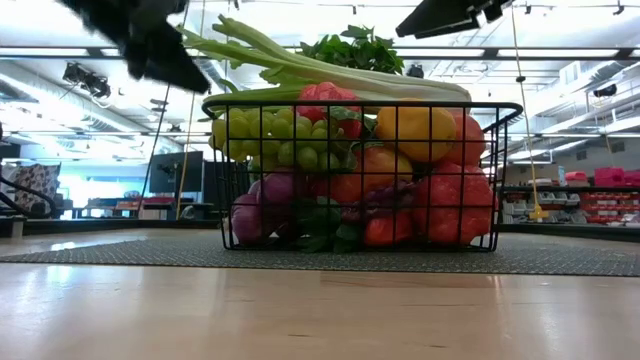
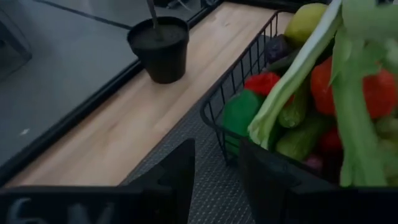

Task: Build produce basket
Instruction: Adjust the mat

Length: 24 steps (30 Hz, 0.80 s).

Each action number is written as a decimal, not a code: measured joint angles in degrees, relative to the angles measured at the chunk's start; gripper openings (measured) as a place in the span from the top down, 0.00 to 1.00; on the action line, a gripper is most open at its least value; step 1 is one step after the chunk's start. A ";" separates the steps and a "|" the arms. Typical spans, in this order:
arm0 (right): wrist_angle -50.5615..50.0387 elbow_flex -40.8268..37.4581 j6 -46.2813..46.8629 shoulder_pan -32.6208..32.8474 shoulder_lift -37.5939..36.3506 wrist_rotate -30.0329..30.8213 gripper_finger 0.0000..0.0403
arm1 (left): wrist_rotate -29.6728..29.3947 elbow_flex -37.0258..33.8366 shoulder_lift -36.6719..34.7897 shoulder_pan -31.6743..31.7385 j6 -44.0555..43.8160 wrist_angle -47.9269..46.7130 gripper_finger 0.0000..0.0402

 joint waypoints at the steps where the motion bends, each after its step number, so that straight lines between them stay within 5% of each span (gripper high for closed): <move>1: 0.04 0.00 0.20 -0.24 0.00 -0.26 0.13 | 0.02 -2.32 -0.71 0.00 0.10 2.63 0.68; 9: 0.44 0.00 0.93 -1.11 0.00 -0.88 0.13 | -0.58 -12.44 -2.14 0.00 3.28 18.91 0.68; 18: 4.51 0.00 -1.21 -2.29 0.28 -4.99 0.13 | -0.40 -29.57 -2.06 1.47 14.56 61.23 0.69; 24: 9.50 0.00 -8.19 -3.14 0.28 -5.37 0.13 | 6.19 -30.86 -2.05 2.16 14.54 65.34 0.71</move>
